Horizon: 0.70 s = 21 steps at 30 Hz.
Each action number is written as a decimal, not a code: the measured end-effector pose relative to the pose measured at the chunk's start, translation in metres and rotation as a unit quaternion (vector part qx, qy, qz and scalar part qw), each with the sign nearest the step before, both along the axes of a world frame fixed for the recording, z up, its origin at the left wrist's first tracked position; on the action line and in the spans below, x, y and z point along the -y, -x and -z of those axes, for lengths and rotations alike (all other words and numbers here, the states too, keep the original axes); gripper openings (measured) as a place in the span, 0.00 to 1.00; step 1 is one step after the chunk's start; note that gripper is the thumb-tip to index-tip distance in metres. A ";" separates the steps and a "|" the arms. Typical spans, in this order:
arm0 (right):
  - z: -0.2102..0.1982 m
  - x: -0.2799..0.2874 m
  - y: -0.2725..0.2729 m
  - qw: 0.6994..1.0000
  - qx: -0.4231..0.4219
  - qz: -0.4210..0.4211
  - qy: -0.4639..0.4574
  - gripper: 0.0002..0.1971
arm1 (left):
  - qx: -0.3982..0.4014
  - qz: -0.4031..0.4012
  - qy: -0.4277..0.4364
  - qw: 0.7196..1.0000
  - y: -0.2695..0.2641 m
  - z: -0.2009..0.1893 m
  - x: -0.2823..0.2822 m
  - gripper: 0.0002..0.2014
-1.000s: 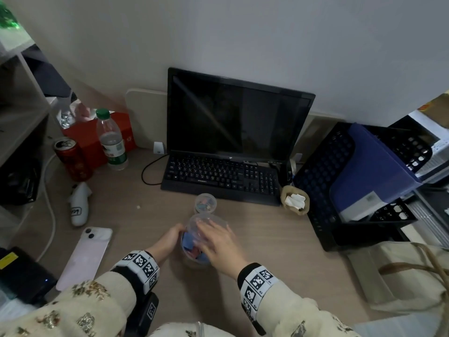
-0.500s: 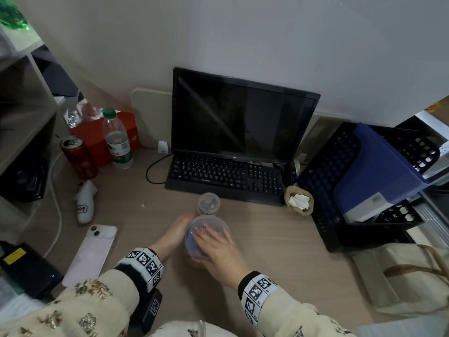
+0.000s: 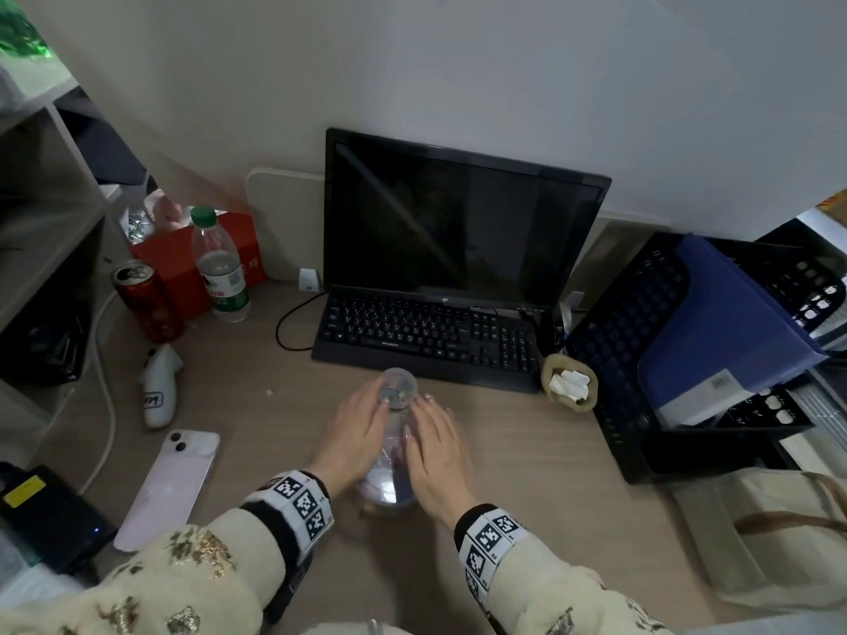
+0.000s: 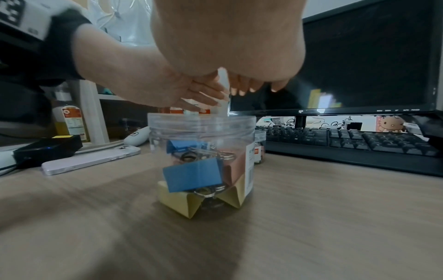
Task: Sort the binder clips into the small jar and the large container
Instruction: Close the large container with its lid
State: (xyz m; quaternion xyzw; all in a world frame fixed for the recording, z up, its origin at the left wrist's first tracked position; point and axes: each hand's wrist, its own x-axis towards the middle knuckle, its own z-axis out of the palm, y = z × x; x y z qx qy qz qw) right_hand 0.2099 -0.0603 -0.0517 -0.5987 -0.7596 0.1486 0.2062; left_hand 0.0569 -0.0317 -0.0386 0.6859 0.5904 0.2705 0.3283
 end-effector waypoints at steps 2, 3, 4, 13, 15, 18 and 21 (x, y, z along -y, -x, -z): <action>-0.001 -0.006 0.003 0.999 0.019 0.001 0.037 0.39 | -0.080 0.042 0.002 0.996 -0.004 0.009 0.004 0.26; 0.000 -0.007 0.006 0.998 0.030 -0.006 0.052 0.40 | -0.115 0.054 0.018 0.992 -0.004 0.013 0.006 0.27; 0.002 -0.008 0.008 0.997 0.041 -0.013 0.067 0.40 | -0.141 0.063 0.031 0.988 -0.002 0.017 0.008 0.29; 0.016 -0.007 0.011 0.995 0.025 -0.018 0.100 0.38 | -0.149 0.065 0.010 0.987 -0.005 0.003 0.012 0.44; 0.018 -0.008 0.011 0.995 0.017 -0.016 0.093 0.37 | -0.151 0.071 0.006 0.986 -0.004 0.003 0.011 0.42; 0.019 -0.009 0.010 0.996 0.019 -0.014 0.081 0.37 | -0.168 0.068 0.003 0.983 -0.003 0.012 0.009 0.37; 0.018 -0.007 0.011 0.997 0.019 -0.003 0.078 0.36 | -0.219 0.073 0.011 0.973 -0.004 0.014 0.008 0.35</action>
